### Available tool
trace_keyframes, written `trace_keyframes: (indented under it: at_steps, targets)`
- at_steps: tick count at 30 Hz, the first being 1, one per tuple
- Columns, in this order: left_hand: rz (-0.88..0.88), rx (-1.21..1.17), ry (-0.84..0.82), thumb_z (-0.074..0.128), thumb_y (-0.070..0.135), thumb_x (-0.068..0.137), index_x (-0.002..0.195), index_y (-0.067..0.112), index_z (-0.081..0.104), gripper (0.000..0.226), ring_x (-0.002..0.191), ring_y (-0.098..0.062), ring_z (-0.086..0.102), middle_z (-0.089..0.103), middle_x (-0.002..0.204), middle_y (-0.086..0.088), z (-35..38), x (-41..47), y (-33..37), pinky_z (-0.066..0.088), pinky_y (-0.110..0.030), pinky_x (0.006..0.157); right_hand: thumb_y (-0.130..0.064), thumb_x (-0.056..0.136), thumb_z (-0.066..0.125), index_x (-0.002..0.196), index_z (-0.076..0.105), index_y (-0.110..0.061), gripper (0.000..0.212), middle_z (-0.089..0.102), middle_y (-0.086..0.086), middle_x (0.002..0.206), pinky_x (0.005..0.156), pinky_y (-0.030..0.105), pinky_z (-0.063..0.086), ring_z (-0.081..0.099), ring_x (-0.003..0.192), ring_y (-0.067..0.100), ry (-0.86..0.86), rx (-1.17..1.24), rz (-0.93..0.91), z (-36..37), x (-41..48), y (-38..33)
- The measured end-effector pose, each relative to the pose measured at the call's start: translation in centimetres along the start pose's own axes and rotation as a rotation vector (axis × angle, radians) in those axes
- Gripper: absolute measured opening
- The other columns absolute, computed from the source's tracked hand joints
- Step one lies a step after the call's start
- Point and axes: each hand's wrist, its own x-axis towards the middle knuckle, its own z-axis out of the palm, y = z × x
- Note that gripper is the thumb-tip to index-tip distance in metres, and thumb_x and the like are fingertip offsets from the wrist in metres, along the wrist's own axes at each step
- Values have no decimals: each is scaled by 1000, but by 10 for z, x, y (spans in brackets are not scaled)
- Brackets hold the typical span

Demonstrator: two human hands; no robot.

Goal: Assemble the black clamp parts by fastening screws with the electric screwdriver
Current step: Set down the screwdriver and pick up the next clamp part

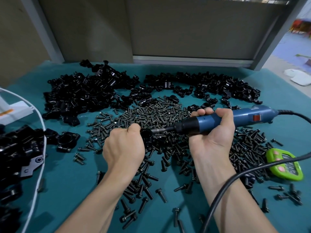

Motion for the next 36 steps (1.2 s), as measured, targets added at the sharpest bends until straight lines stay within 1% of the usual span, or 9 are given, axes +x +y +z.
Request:
trace_keyframes:
  at_steps: [8, 13, 16, 20, 24, 29, 31, 33, 36]
  targets:
    - [-52, -15, -8, 50, 39, 95, 57, 14, 37, 47, 58, -24, 42, 48, 60, -5, -1, 6, -2, 30, -37, 56, -2, 86, 61, 107, 47, -14, 28, 55, 4, 75, 70, 34, 55, 56, 63, 21, -113, -40, 1, 3, -3, -2]
    - [-79, -101, -48, 56, 40, 90, 55, 21, 34, 46, 57, -23, 38, 45, 56, 2, -3, 7, -3, 30, -38, 57, -1, 88, 57, 95, 53, -12, 14, 55, 4, 72, 68, 31, 54, 54, 61, 19, -186, -63, 42, 6, -4, -6]
    - [-105, -254, -159, 60, 38, 84, 49, 24, 31, 48, 59, -20, 30, 31, 46, 13, -8, 14, 0, 28, -39, 61, -1, 82, 56, 92, 56, -11, 14, 54, 3, 71, 69, 30, 50, 52, 60, 19, -184, -39, 109, 5, -3, -15]
    - [-179, -501, -91, 56, 44, 80, 61, 23, 44, 31, 65, -21, 36, 42, 59, 6, -16, 28, -2, 29, -44, 71, 0, 79, 60, 101, 54, -10, 25, 55, 2, 72, 69, 29, 51, 52, 58, 16, -115, -85, 181, 5, -5, -27]
    - [-95, -517, 1, 54, 58, 80, 58, 22, 43, 44, 55, -17, 38, 41, 53, 5, -13, 22, -4, 31, -41, 63, -4, 86, 65, 103, 51, -13, 24, 58, 6, 70, 62, 34, 54, 56, 57, 19, 0, -422, 203, 10, -8, -18]
    - [125, -301, 11, 39, 76, 94, 55, 28, 39, 62, 40, -9, 32, 35, 44, 11, -10, 13, -8, 27, -31, 52, -6, 91, 60, 127, 51, -14, 38, 65, 8, 75, 62, 36, 59, 66, 65, 23, -173, -799, 189, 11, -12, -8]
    - [174, -273, 27, 43, 75, 95, 62, 36, 53, 52, 45, -4, 44, 50, 51, 14, -8, 11, -8, 33, -29, 47, -10, 98, 61, 133, 49, -26, 41, 68, 9, 78, 60, 37, 59, 68, 63, 24, -217, -1041, 64, 10, -11, -7]
    - [189, -308, 20, 52, 73, 93, 75, 56, 63, 27, 62, 11, 57, 65, 76, 33, -9, 11, -6, 39, -14, 53, -24, 99, 63, 144, 42, -38, 52, 70, 4, 86, 60, 40, 61, 70, 64, 19, -190, -1309, -54, 6, -10, -7]
    - [225, -404, -15, 66, 62, 91, 89, 56, 67, 6, 86, 14, 62, 67, 95, 37, -7, 14, -8, 44, -13, 67, -41, 89, 63, 159, 20, -42, 82, 66, -10, 82, 44, 25, 49, 66, 55, 8, -105, -1812, -289, 1, -14, -9]
